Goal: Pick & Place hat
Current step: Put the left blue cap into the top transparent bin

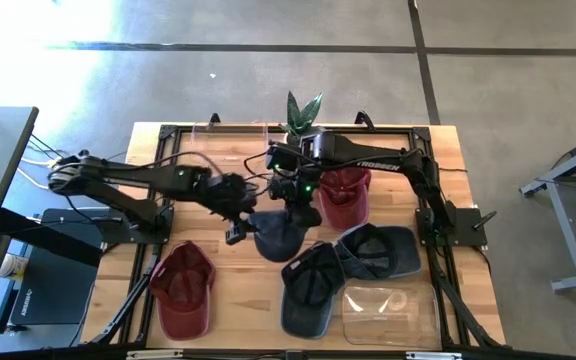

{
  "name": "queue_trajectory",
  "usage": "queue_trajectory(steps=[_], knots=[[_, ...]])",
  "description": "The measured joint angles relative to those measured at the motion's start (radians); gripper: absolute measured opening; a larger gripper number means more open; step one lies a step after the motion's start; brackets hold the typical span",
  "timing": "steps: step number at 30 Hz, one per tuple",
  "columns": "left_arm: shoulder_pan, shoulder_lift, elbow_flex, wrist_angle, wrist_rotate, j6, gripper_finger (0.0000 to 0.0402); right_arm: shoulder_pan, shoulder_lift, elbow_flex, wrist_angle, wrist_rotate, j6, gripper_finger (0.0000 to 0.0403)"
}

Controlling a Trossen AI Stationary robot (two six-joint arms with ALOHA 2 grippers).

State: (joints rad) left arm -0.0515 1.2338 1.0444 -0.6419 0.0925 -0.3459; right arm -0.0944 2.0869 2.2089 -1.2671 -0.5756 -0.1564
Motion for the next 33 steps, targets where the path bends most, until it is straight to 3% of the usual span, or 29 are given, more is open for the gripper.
queue_trajectory(steps=[4,8,13,19,28,33], knots=[[-0.026,-0.138,-0.090,0.183,-0.090,-0.096,0.0253,0.016,0.000,0.000,0.012,0.009,0.001,0.0033],[-0.049,-0.202,-0.175,0.354,-0.169,-0.054,0.0253,0.027,0.000,0.000,0.018,0.011,0.004,0.0027],[-0.047,-0.170,-0.232,0.640,-0.087,0.046,0.0253,0.028,0.000,0.000,0.052,0.044,0.020,0.0033],[-0.047,-0.063,-0.231,0.794,-0.057,0.080,0.0253,0.027,0.000,0.005,0.078,0.049,0.027,0.0030],[-0.054,-0.002,-0.232,0.779,-0.020,0.081,0.0249,0.027,0.000,0.005,0.096,0.050,0.048,0.0043],[-0.054,-0.002,-0.232,0.739,-0.015,0.133,0.0204,0.027,-0.001,0.005,0.098,0.046,0.052,0.0036]])
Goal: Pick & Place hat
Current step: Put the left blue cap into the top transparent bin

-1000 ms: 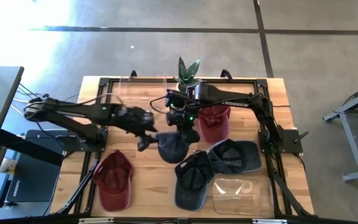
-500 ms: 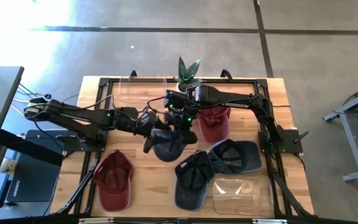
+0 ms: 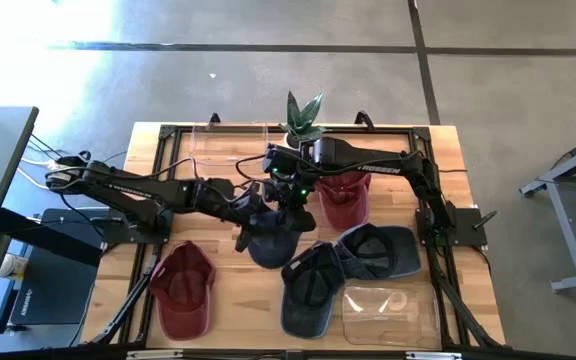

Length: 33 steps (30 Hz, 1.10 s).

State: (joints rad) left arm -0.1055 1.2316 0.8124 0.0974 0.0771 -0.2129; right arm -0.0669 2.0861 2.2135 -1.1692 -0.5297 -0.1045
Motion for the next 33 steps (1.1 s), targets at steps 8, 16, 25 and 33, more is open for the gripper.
queue_trajectory(steps=[8,16,25,33], knots=[[0.000,0.000,0.000,-0.073,0.030,0.028,0.0048,-0.020,-0.018,0.000,-0.027,-0.008,0.067,0.0116],[0.017,-0.111,0.094,-0.308,0.013,0.045,0.0013,-0.050,-0.172,0.000,-0.139,0.089,0.070,0.0195],[0.186,-0.178,0.380,-0.644,0.033,0.173,0.0003,-0.021,-0.345,-0.003,-0.150,0.343,0.013,0.0184],[0.375,-0.178,0.473,-0.599,0.341,0.217,0.0001,-0.076,-0.381,-0.003,0.000,0.334,-0.118,0.0186]])
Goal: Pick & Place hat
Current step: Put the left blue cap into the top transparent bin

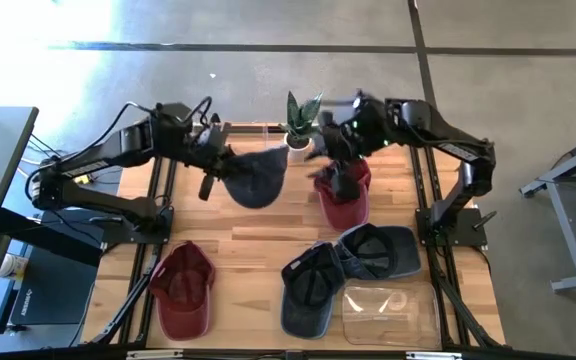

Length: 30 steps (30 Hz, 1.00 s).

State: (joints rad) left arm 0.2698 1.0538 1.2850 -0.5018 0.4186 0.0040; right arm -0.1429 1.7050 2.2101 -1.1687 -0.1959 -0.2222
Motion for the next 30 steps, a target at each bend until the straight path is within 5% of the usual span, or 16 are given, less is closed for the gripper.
queue_trajectory(steps=[4,16,22,30], knots=[[0.071,0.000,0.000,-0.002,0.060,0.000,0.0001,-0.057,0.001,-0.001,0.130,-0.066,0.015,0.0201],[0.340,0.025,0.000,-0.017,0.518,0.150,0.0000,-0.102,0.111,-0.001,0.501,-0.129,0.236,0.0265],[0.416,0.053,-0.001,-0.028,0.561,0.122,0.0000,-0.098,0.184,-0.001,0.542,-0.113,0.189,0.0268],[0.415,0.085,-0.002,-0.166,0.571,0.105,0.0000,-0.124,0.144,0.000,0.308,0.000,0.148,0.0268]])
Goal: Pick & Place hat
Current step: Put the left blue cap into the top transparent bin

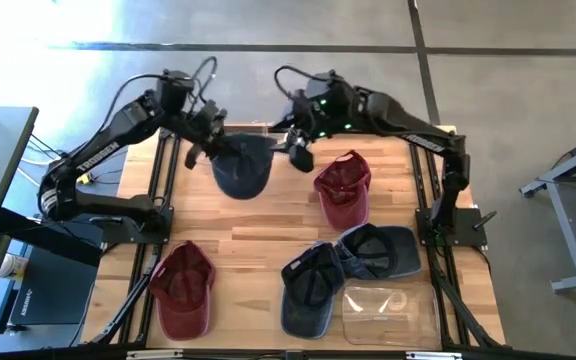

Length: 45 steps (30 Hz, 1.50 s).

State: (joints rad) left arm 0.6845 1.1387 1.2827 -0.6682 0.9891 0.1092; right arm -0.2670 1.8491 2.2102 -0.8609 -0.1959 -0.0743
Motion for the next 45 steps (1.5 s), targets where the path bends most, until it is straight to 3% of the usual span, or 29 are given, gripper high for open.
queue_trajectory(steps=[3,5,8,11,15,19,23,27,36,38,40,45], knots=[[-0.067,0.058,0.000,-0.057,-0.031,0.004,0.0000,-0.019,-0.014,0.003,-0.105,0.003,0.021,0.0268],[-0.115,0.093,-0.001,-0.090,-0.104,0.020,0.0000,-0.029,-0.011,0.003,-0.204,-0.029,0.025,0.0268],[-0.204,0.104,-0.002,-0.125,-0.381,0.099,0.0000,-0.019,-0.006,-0.004,-0.376,-0.043,-0.015,0.0268],[-0.330,0.108,-0.002,-0.118,-0.680,0.182,0.0000,0.000,-0.042,-0.081,-0.434,-0.027,-0.072,0.0268],[-0.491,0.148,-0.001,-0.091,-0.878,0.181,0.0000,0.005,-0.159,-0.282,-0.375,-0.049,-0.126,0.0268],[-0.623,0.195,0.000,-0.076,-1.050,0.122,0.0000,-0.003,-0.339,-0.542,-0.190,-0.093,-0.131,0.0268],[-0.684,0.262,-0.002,0.032,-1.078,-0.041,0.0000,0.000,-0.478,-0.750,-0.049,-0.127,-0.109,0.0268],[-0.699,0.296,0.001,0.101,-1.068,-0.130,0.0000,0.011,-0.570,-0.862,0.012,-0.156,-0.025,0.0268],[-0.702,0.305,-0.001,0.027,-1.435,0.062,0.0000,0.053,-0.640,-0.911,0.091,-0.125,0.149,0.0268],[-0.711,0.302,0.000,0.028,-1.425,0.074,0.0000,0.066,-0.638,-0.911,0.118,-0.086,0.175,0.0268],[-0.717,0.307,-0.027,0.035,-1.344,0.073,0.0000,0.076,-0.634,-0.912,0.153,-0.064,0.196,0.0268],[-0.752,0.439,-0.201,0.173,-1.271,-0.003,0.0000,0.101,-0.624,-0.911,0.212,-0.029,0.246,0.0268]])
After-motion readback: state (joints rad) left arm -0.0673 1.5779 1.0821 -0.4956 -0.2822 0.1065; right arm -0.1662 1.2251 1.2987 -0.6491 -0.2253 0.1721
